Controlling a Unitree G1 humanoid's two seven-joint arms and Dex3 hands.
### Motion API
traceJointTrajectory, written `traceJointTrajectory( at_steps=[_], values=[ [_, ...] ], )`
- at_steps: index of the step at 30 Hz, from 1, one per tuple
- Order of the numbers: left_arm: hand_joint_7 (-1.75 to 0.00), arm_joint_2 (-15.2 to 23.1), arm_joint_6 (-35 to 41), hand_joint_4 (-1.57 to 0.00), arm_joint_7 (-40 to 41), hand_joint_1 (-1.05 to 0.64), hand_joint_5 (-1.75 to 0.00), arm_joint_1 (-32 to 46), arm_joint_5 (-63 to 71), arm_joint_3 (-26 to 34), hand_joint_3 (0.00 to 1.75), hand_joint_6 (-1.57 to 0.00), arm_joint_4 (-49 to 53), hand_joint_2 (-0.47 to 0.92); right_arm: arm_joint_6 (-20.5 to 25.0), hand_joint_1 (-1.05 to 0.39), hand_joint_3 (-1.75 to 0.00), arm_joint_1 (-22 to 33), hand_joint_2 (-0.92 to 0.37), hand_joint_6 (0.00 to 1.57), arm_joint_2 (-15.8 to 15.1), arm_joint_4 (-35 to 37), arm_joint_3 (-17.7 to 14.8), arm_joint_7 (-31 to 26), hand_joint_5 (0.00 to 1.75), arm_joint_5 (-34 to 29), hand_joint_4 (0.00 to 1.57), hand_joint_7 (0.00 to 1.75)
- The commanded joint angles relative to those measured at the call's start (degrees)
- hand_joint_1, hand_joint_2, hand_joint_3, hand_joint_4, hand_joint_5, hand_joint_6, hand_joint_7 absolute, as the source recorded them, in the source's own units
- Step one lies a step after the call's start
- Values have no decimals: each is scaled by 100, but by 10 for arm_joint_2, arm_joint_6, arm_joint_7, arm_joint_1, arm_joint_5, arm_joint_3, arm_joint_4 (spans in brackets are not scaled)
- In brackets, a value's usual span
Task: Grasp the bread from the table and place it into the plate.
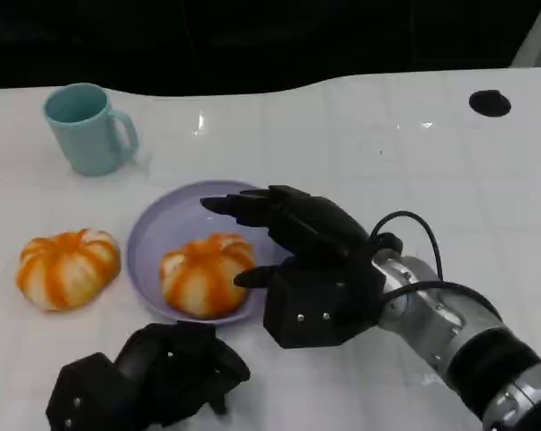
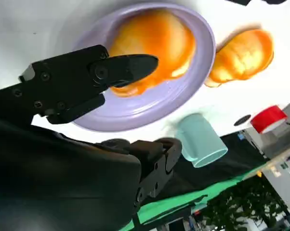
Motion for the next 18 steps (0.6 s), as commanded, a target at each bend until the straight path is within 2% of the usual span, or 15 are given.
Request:
traceJointTrajectory(
  at_steps=[1, 5, 10, 18],
  values=[
    [-70, 7, 4, -100, 0, -101, -143, 4, 0, 2, 0, -125, 4, 90, 14, -61, -18, 32, -92, 19, -30, -63, -7, 32, 10, 12, 1, 1],
    [-71, 6, 3, -99, -1, -101, -144, 3, -2, 4, 0, -125, 6, 90, 8, -60, -17, 67, -92, 20, -60, -124, -12, 45, 13, 16, 4, 1],
    [-70, 7, 8, -99, 1, -101, -143, 2, -2, 5, 0, -125, 5, 90, -17, -58, -14, 110, -92, 25, -99, -183, -20, 28, 18, 16, 8, 3],
    [-69, 7, 8, -100, -1, -99, -143, -1, -5, 7, 0, -125, 6, 90, -82, -47, -10, 196, -92, 32, -153, -260, -61, 6, 25, 35, 14, 6]
  ],
)
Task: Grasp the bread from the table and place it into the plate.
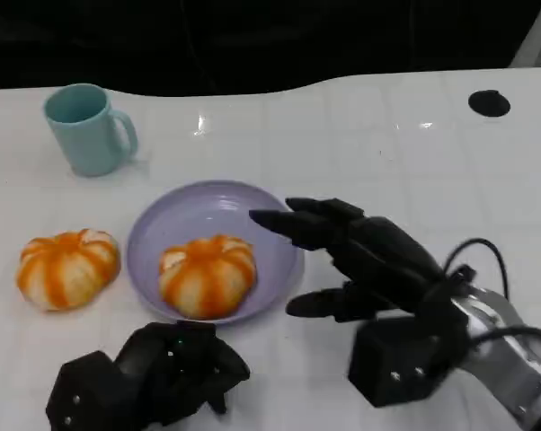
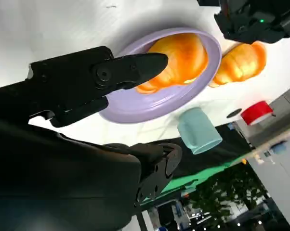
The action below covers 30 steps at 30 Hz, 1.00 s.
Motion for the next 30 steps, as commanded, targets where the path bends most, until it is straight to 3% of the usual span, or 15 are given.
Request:
traceJointTrajectory(
  at_steps=[1, 7, 13, 17, 18, 23, 30],
  values=[
    [-69, 8, 3, -100, 0, -98, -143, 1, -3, 6, 0, -125, 5, 89, -48, -45, -8, 49, -92, 36, -32, -33, -32, -31, 30, 18, 17, 7],
    [-70, 8, -2, -101, 1, -97, -143, -1, 0, 7, 0, -125, 9, 90, -122, -37, -4, 101, -92, 55, -43, -26, -67, -57, 52, 58, 31, 11],
    [-71, 9, 0, -100, 1, -98, -143, -4, -1, 10, 0, -125, 12, 89, -190, -31, -16, 135, -90, 78, -50, -4, -103, -71, 90, 92, 49, 23],
    [-70, 8, 1, -100, 2, -98, -142, -5, -1, 11, 0, -126, 14, 89, -232, -30, -71, 142, -63, 78, -50, 25, -120, -83, 121, 97, 68, 79],
    [-70, 9, 2, -100, 4, -98, -142, -6, 1, 10, 0, -126, 13, 90, -238, -29, -80, 145, -58, 80, -49, 30, -124, -86, 124, 98, 71, 85],
    [-69, 8, -1, -100, 6, -99, -142, -7, 4, 11, 0, -126, 14, 90, -225, -26, -115, 177, -42, 82, -41, 22, -136, -77, 156, 117, 80, 112],
    [-70, 7, -1, -101, 3, -99, -141, -7, 2, 14, 0, -127, 12, 90, -184, -24, -116, 235, -43, 68, -39, -34, -144, -64, 173, 122, 84, 134]
  ],
)
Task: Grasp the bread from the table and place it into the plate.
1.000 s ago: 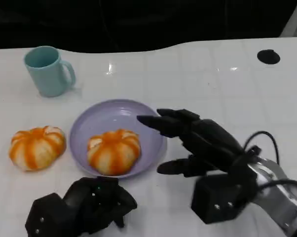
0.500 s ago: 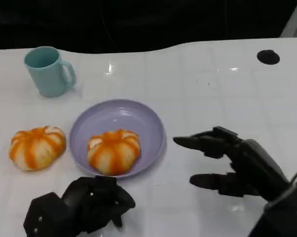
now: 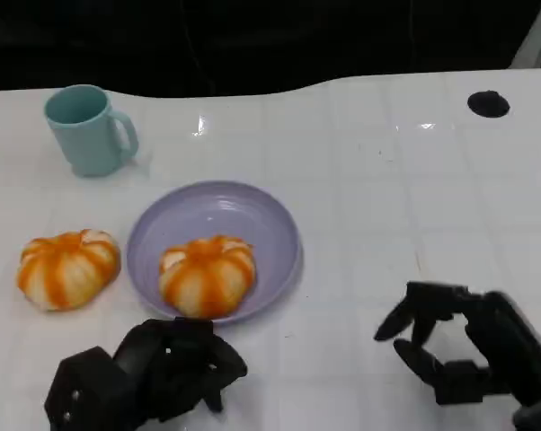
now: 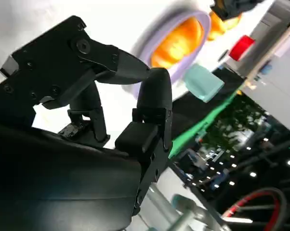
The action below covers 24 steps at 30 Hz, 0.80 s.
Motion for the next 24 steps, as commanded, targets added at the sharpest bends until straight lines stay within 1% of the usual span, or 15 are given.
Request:
traceJointTrajectory(
  at_steps=[1, 6, 16, 24],
  values=[
    [-70, 7, -2, -101, 3, -99, -141, 1, -4, 7, 0, -127, 5, 90, 18, -24, -116, 33, -43, 67, 0, -32, -15, 0, 174, 7, 83, 134],
    [-70, 10, -2, -100, -1, -98, -141, 4, -5, 9, 0, -126, 1, 90, 22, -22, -117, 48, -44, 64, 9, -32, -21, -5, 175, 4, 82, 137],
    [-72, 13, -5, -99, -2, -98, -140, 4, -5, 11, 0, -125, 6, 90, 1, -22, -117, 32, -43, 63, 21, 23, -25, -21, 175, 6, 81, 141],
    [-75, 15, -11, -99, -3, -98, -142, 2, -7, 12, 0, -123, 13, 90, -3, -23, -117, 25, -42, 62, 23, 31, -26, -31, 175, -1, 80, 140]
  ],
)
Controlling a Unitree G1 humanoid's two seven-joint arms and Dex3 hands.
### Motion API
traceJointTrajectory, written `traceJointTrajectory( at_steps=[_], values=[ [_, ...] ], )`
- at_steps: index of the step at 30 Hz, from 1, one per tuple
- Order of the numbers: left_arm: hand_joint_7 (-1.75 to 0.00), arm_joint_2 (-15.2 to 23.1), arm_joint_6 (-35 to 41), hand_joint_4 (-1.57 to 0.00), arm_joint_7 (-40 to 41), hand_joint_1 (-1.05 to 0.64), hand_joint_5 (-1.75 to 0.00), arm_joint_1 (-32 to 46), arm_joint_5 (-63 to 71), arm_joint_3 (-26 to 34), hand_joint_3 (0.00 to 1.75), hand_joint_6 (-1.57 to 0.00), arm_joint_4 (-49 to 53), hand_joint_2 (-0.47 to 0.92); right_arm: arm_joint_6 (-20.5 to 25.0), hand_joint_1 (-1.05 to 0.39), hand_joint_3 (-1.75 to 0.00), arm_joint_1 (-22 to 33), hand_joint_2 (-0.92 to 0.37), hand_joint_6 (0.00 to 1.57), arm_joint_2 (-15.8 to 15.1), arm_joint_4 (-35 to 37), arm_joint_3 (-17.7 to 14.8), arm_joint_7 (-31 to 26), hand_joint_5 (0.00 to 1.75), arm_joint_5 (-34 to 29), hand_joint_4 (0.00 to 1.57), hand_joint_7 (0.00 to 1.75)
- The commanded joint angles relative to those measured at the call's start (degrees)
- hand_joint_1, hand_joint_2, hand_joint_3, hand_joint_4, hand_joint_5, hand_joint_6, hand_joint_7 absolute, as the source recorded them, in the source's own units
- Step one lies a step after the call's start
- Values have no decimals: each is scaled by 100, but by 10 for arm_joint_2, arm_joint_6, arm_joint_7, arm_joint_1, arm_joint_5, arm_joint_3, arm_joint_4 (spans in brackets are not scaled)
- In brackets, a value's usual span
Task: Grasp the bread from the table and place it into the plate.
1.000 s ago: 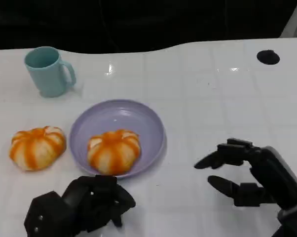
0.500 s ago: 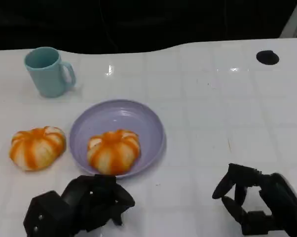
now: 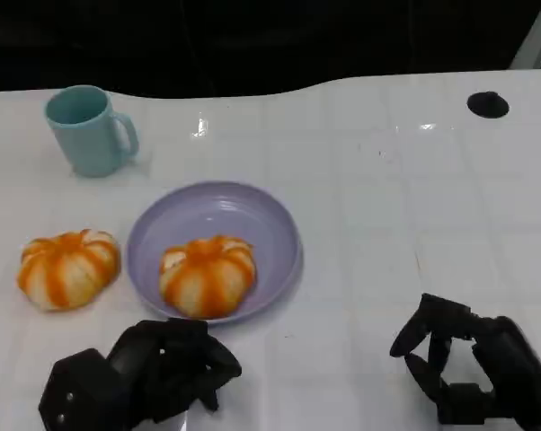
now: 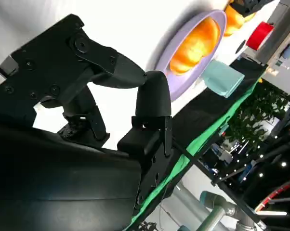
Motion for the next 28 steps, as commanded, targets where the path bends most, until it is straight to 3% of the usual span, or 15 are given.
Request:
traceJointTrajectory(
  at_steps=[1, 28],
  values=[
    [-75, 10, -3, -99, -2, -98, -142, 1, -5, 6, 0, -123, 6, 90, -5, -23, -116, -2, -42, 62, -3, 5, -9, -7, 175, 3, 81, 139],
    [-75, 15, -2, -98, -2, -99, -143, 6, -10, 5, 0, -124, -3, 91, 1, -26, -116, -7, -42, 66, -4, 8, -7, -13, 175, -6, 81, 136]
  ],
)
